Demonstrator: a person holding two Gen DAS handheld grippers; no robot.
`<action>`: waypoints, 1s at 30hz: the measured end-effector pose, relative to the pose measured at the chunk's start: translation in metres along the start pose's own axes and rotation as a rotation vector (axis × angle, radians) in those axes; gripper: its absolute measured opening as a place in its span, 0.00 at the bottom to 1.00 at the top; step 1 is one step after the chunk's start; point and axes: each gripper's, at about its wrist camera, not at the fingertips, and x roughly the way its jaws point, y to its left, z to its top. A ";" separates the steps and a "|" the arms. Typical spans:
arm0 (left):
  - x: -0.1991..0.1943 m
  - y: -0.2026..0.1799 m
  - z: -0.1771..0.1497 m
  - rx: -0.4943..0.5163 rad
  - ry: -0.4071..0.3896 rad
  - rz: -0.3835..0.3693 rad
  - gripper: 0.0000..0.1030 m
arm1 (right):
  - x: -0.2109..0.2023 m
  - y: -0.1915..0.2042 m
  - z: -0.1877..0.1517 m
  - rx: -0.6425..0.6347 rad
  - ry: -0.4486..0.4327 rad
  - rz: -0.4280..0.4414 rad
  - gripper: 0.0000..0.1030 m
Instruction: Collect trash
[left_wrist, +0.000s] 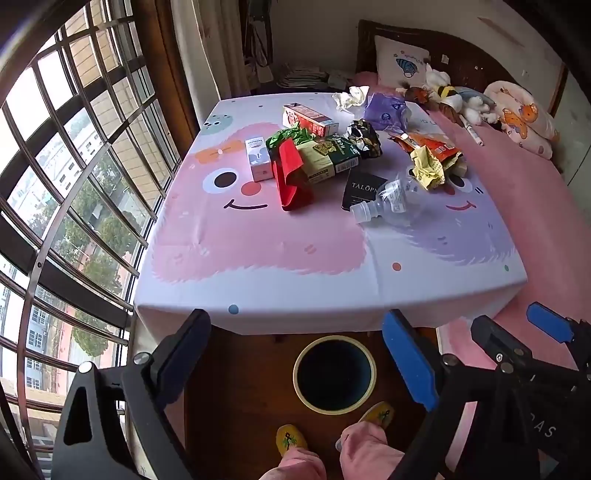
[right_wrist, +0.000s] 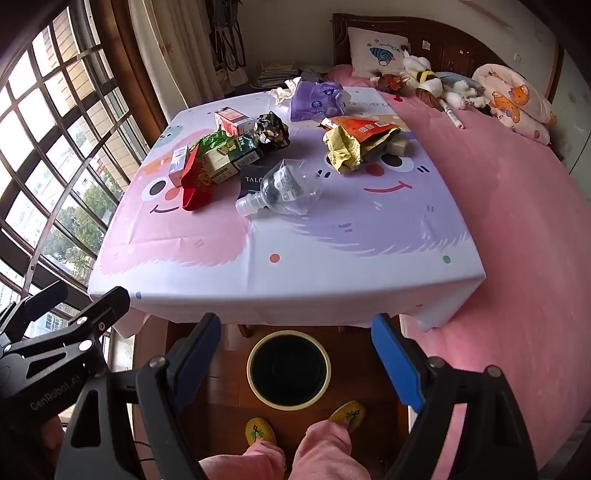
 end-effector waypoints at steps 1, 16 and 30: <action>0.000 0.000 0.000 -0.001 0.002 -0.001 0.90 | 0.000 0.000 0.000 -0.001 -0.002 0.000 0.82; 0.004 0.006 0.003 -0.003 0.001 -0.016 0.90 | 0.000 0.003 0.002 0.001 -0.006 -0.004 0.82; 0.006 0.004 0.004 0.028 -0.003 -0.035 0.90 | -0.004 0.002 0.006 0.026 -0.012 -0.022 0.82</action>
